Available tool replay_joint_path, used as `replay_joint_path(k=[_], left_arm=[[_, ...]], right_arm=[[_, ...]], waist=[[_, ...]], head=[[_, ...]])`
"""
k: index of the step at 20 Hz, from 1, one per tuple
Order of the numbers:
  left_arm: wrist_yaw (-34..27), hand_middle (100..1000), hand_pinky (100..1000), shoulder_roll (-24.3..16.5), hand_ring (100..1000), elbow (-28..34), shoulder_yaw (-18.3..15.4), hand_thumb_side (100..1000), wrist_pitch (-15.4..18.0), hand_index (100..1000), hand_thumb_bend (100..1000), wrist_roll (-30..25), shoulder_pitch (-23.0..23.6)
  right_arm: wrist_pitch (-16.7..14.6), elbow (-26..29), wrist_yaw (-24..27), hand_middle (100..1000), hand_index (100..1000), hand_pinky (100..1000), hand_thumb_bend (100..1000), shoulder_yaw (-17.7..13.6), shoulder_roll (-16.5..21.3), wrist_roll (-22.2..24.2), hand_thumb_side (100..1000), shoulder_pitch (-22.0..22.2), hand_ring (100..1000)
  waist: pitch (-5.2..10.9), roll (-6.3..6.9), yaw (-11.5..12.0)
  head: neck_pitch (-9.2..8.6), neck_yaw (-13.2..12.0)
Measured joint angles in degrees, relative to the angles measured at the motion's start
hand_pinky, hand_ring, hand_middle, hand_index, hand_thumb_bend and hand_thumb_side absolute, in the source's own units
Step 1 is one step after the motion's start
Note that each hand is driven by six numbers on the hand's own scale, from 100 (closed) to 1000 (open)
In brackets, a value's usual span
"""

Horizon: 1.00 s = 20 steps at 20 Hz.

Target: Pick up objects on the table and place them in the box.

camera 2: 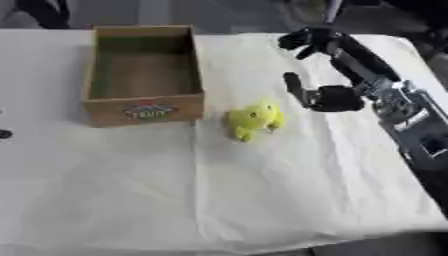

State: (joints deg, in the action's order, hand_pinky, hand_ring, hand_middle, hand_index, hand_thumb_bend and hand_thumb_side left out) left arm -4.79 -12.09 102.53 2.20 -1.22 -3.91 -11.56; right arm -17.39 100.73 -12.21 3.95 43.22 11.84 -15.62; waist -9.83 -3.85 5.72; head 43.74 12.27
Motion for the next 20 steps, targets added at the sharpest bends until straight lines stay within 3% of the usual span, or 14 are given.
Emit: replay_joint_path(k=[12, 20], left_arm=[[-0.02, 620, 628, 0.00, 862, 0.00, 0.03, 620, -0.14, 696, 239, -0.17, 0.00], [-0.02, 620, 628, 0.00, 862, 0.00, 0.06, 622, -0.12, 696, 240, -0.27, -0.01]], right_arm=[[-1.57, -2.97, -2.46, 804, 898, 757, 111, 1.83, 0.81, 2.80, 286, -3.16, 846], [-2.83, -5.97, -6.53, 830, 911, 790, 236, 3.65, 0.82, 5.16, 356, -5.66, 873]], waist=[[0.09, -0.15, 0.41], [-0.13, -0.27, 0.83]], head=[[0.02, 0.28], [0.03, 0.73]])
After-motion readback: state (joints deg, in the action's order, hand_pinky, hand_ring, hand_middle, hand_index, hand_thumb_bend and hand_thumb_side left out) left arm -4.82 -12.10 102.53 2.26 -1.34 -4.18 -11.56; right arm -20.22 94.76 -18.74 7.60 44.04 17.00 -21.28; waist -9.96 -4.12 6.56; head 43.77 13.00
